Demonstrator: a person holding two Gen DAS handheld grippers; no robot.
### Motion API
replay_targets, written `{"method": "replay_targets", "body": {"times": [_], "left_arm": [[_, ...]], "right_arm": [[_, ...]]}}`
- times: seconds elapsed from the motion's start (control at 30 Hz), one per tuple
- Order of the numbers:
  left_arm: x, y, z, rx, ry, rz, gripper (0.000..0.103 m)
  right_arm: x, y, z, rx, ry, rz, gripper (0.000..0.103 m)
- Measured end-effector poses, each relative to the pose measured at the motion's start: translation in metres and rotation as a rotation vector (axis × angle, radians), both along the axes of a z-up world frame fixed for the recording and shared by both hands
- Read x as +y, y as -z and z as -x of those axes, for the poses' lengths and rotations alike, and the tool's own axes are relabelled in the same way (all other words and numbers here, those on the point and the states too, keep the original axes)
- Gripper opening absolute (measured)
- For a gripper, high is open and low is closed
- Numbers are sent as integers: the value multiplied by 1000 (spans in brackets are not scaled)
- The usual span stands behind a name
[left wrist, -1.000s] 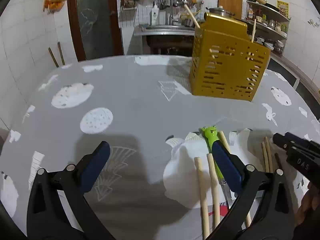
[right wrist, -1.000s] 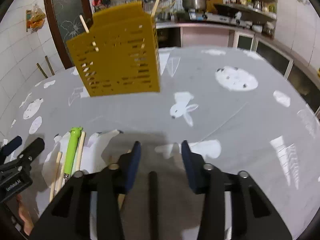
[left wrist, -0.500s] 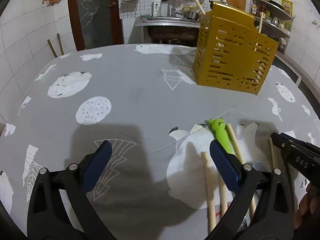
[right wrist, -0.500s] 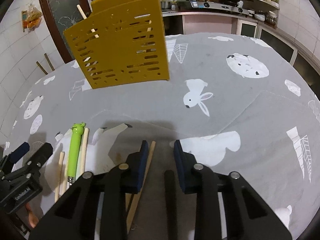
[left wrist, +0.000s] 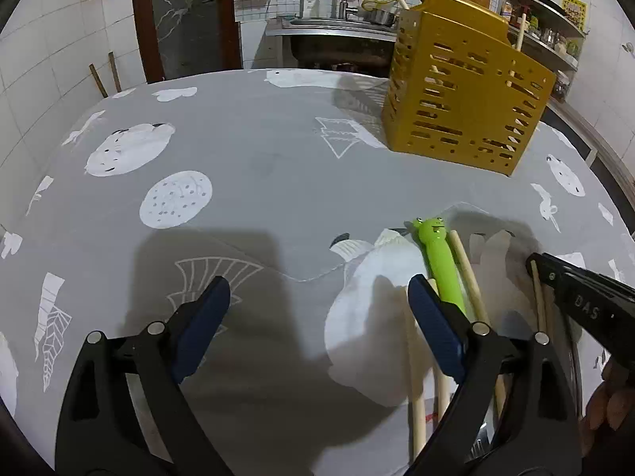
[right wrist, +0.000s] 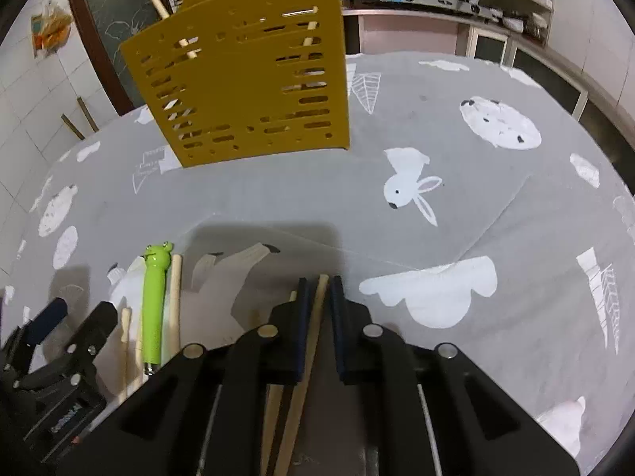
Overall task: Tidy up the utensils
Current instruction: 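Close the right gripper on a chopstick while the left gripper grasps another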
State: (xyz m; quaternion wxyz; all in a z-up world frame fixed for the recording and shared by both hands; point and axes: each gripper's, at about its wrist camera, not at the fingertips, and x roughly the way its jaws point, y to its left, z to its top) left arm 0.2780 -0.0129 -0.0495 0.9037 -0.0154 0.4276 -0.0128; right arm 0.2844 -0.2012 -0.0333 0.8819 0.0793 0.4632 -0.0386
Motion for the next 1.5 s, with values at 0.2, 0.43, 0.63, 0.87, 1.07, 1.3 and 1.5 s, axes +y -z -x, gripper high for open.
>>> {"method": "replay_targets", "body": {"times": [0.2,0.43,0.63,0.87,1.07,1.3,1.5], "left_arm": [[-2,-1,3,0,10,1,88],[-9,2,6,25,42,0,78],[-18,2,9,25,68,-10,77],[-14,5,11,35,73,-14,68],[-23,5,5,48,74,-33,54],[-40,3,4,84,95,-35,22],[-37,0,3,90,96,-16,6]], "right_arm": [[5,-1,5,-22,-63,48,6],[-17,-3,14,-19,-84,67,6],[-34,-2,19,-23,-76,42,6],[-37,0,19,-30,-76,23,6],[-39,0,17,-26,-69,9,6],[-41,-2,15,-21,-67,-5,6],[-52,-11,22,-55,-46,-50,6]]}}
